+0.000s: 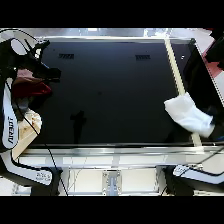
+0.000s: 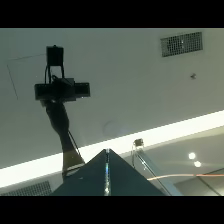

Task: Fold the shirts.

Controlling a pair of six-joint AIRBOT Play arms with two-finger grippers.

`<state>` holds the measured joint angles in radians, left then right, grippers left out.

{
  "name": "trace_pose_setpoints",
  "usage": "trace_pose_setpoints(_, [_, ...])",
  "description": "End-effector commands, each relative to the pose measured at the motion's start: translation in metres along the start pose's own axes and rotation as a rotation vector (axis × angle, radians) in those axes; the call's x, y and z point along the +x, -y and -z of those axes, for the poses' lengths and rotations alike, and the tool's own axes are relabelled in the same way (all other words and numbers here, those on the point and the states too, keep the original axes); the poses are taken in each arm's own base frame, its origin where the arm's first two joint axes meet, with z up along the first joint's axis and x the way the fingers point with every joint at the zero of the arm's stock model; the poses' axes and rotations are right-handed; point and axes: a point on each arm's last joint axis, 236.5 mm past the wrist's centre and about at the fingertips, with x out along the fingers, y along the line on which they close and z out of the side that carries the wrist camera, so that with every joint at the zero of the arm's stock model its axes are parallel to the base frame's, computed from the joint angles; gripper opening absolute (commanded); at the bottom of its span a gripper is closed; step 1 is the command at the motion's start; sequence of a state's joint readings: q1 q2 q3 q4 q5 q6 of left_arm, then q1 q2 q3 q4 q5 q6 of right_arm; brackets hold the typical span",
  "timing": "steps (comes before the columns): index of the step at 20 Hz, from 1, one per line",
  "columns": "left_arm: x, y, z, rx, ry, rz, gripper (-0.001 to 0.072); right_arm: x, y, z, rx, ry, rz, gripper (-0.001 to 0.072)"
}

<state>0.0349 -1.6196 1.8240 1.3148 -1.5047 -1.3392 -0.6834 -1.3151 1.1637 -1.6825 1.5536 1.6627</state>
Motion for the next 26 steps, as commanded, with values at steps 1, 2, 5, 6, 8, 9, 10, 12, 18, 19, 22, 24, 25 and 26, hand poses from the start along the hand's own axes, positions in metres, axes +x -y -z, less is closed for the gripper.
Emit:
trace_pose_setpoints(1, [0.000, 0.000, 0.000, -0.022, 0.001, 0.000, 0.0015, 0.068, 0.026, 0.074, 0.026, -0.077, 0.012, 0.0016])
trace_pose_setpoints(2, [0.000, 0.002, 0.000, -0.022, 0.002, 0.007, 0.0015, 0.078, 0.025, 0.088, 0.022, -0.083, 0.011, 0.0016])
trace_pose_setpoints(5, [0.000, 0.004, -0.001, -0.023, 0.004, 0.016, 0.0015, 0.083, 0.022, 0.119, 0.015, -0.125, -0.001, 0.0026])
trace_pose_setpoints(6, [0.001, 0.003, -0.001, -0.023, 0.002, 0.015, 0.0015, 0.079, 0.025, 0.128, -0.019, -0.154, 0.009, 0.0142])
trace_pose_setpoints(8, [0.001, 0.003, -0.001, -0.023, 0.002, 0.015, 0.0015, 0.056, 0.029, 0.138, -0.041, -0.181, 0.011, 0.0609])
trace_pose_setpoints(9, [0.001, 0.003, -0.001, -0.023, 0.001, 0.015, 0.0016, 0.035, 0.027, 0.133, -0.040, -0.137, -0.007, 0.0661])
trace_pose_setpoints(10, [0.001, 0.003, -0.001, -0.023, 0.001, 0.016, 0.0015, 0.010, 0.025, 0.120, -0.029, -0.045, -0.028, 0.0661])
trace_pose_setpoints(12, [0.001, 0.011, -0.003, -0.025, 0.009, 0.046, 0.0015, -0.069, -0.009, 0.079, 0.008, 0.288, -0.203, 0.0661])
trace_pose_setpoints(18, [-0.020, 0.084, -0.046, -0.068, 0.186, 0.373, 0.0015, -0.249, -0.196, 0.090, -0.476, 0.897, -0.908, 0.0619])
trace_pose_setpoints(19, [-0.024, 0.094, -0.048, -0.072, 0.194, 0.413, 0.0015, -0.238, -0.212, 0.101, -0.550, 0.853, -0.899, 0.0620])
trace_pose_setpoints(22, [-0.030, 0.109, -0.047, -0.073, 0.185, 0.483, 0.0016, -0.210, -0.244, 0.129, -0.740, 0.768, -0.833, 0.0620])
trace_pose_setpoints(24, [-0.033, 0.117, -0.044, -0.071, 0.173, 0.519, 0.0015, -0.208, -0.255, 0.148, -0.804, 0.733, -0.853, 0.0621])
trace_pose_setpoints(25, [-0.035, 0.120, -0.045, -0.073, 0.177, 0.534, 0.0015, -0.208, -0.259, 0.156, -0.816, 0.713, -0.870, 0.0622])
trace_pose_setpoints(26, [-0.036, 0.121, -0.045, -0.073, 0.178, 0.541, 0.0015, -0.210, -0.262, 0.161, -0.827, 0.709, -0.886, 0.0624])
